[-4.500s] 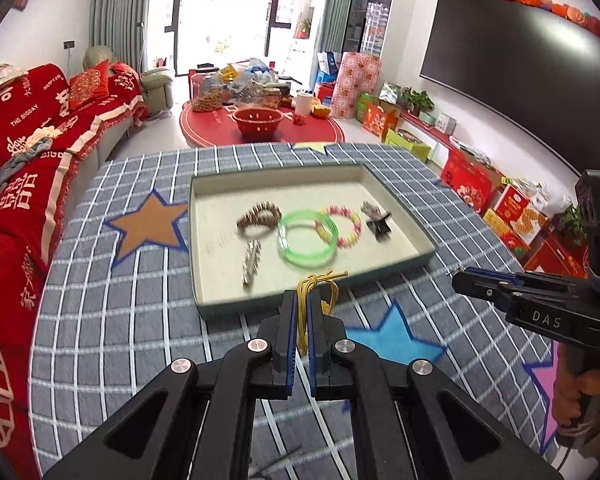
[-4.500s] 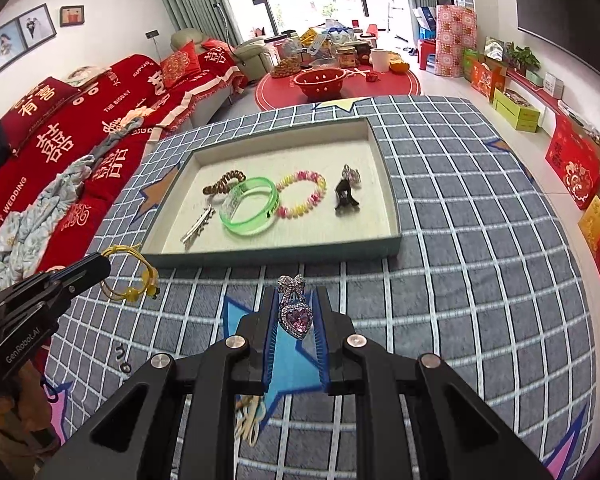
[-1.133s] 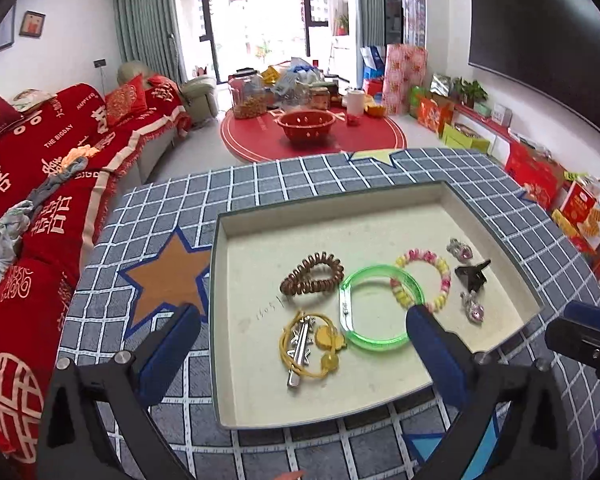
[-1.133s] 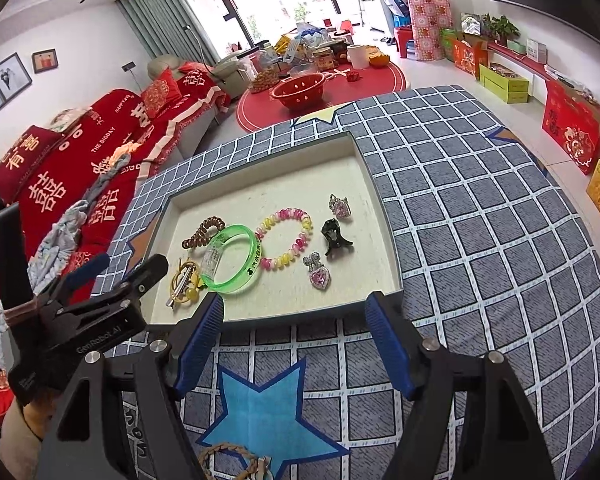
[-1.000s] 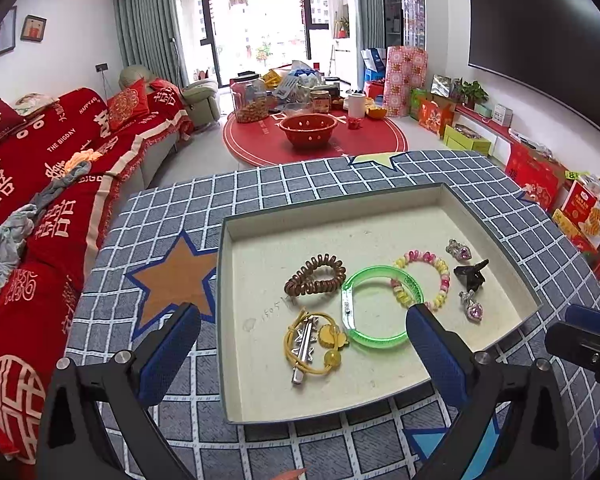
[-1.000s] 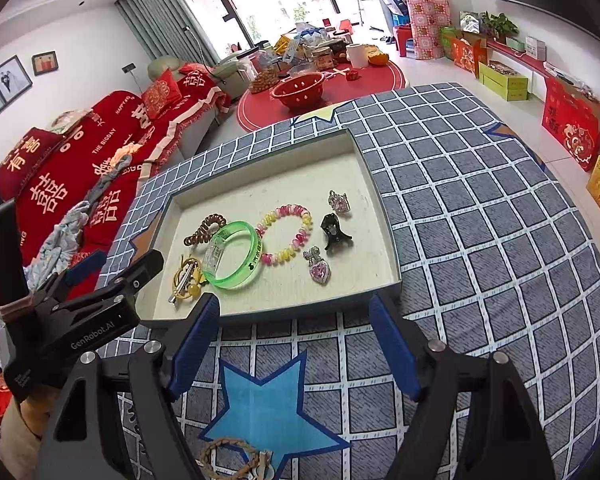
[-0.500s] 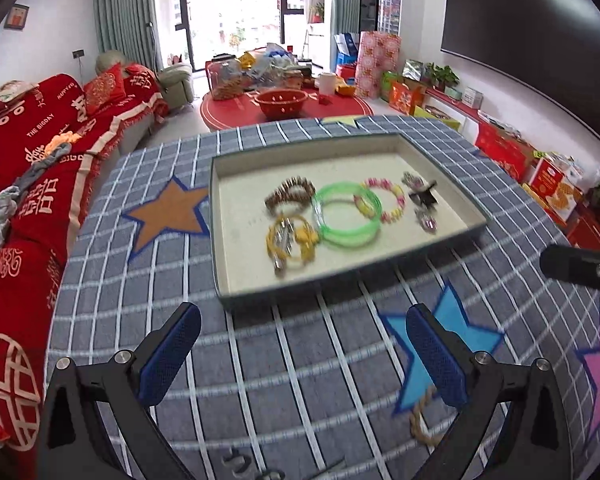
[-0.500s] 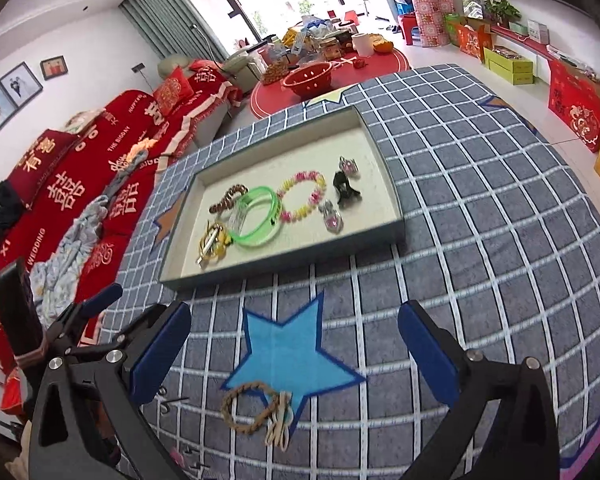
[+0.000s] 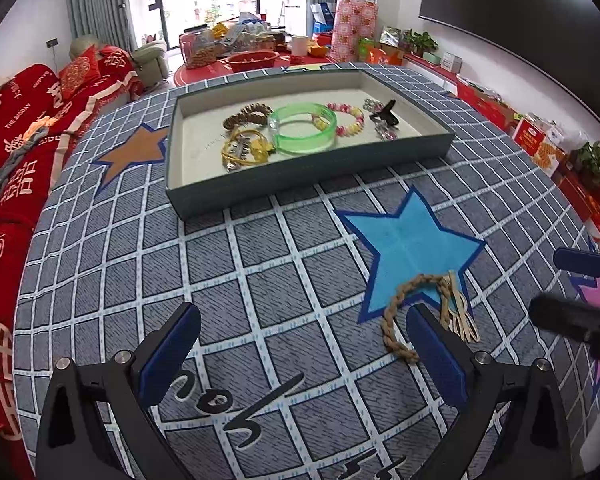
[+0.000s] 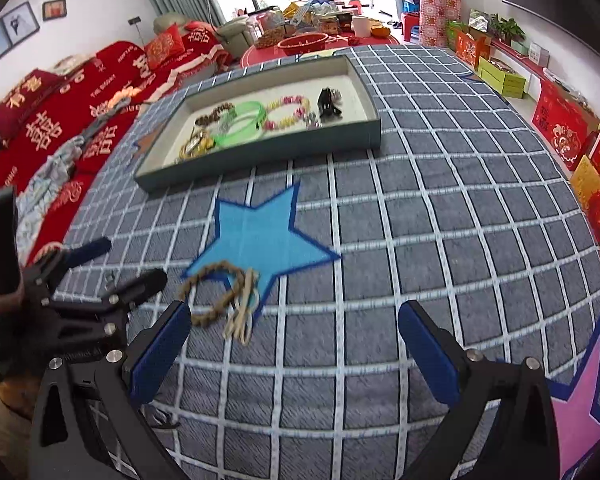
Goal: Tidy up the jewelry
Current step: 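Move both tools toward the braided bracelet and beige hair ties, then grasp the braided bracelet with the left tool while the right grasps the beige hair ties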
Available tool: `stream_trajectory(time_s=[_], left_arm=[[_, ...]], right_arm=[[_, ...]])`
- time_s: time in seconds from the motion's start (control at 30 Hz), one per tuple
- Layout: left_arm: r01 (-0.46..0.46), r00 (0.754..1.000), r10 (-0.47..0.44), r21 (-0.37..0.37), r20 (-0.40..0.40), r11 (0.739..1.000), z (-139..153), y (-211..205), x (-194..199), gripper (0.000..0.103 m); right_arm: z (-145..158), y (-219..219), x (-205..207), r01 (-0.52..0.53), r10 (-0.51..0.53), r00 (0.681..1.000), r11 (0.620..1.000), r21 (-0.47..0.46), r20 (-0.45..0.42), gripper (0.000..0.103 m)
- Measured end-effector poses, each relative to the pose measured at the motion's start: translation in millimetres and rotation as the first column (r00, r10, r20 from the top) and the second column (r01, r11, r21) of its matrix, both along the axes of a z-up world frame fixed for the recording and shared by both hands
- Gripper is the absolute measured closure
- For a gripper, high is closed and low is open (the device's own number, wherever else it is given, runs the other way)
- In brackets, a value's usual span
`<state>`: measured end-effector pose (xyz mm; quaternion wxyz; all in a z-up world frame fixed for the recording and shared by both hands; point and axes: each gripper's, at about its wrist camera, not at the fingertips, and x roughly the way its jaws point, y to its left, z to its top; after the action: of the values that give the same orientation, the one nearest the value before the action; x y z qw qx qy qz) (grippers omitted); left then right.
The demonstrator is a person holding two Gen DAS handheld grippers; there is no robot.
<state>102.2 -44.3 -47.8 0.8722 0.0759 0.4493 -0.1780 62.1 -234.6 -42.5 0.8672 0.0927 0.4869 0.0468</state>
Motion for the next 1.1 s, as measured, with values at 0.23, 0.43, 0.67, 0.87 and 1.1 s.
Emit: stream_trajectory(time_s=[0.23,0.43,0.67,0.87,1.1], left_arm=[[0.047,0.998,-0.047,0.014,-0.034,0.999,-4.4,-17.5,0.6,0.0],[0.068,0.997,-0.065,0.08,-0.033,0.995,-12.2,-32.3,4.0,0.0],[0.059,0.998,-0.058,0.105,-0.016,0.993,-11.9,-35.1,6.2,0.0],[0.073,0.997,-0.073,0.091,-0.004,0.993,-7.1,-36.5,8.5,0.016],[0.157,0.987,-0.159,0.092,0.008,0.983,-2.9,-44.6,1.1,0.06]], right_arm=[[-13.1,10.9,-17.9,-0.031,0.029,0.999,0.996,-0.085,-0.022,0.0],[-16.0,19.8,-24.2,-0.05,0.048,0.999,0.991,-0.124,-0.022,0.0],[-20.3,29.4,-24.1,-0.059,0.057,0.998,0.985,-0.161,-0.022,0.0],[-27.1,38.4,-20.6,-0.077,0.073,0.997,0.979,-0.188,-0.029,0.0],[-35.6,46.2,-14.8,-0.087,0.08,0.996,0.969,-0.232,-0.037,0.0]])
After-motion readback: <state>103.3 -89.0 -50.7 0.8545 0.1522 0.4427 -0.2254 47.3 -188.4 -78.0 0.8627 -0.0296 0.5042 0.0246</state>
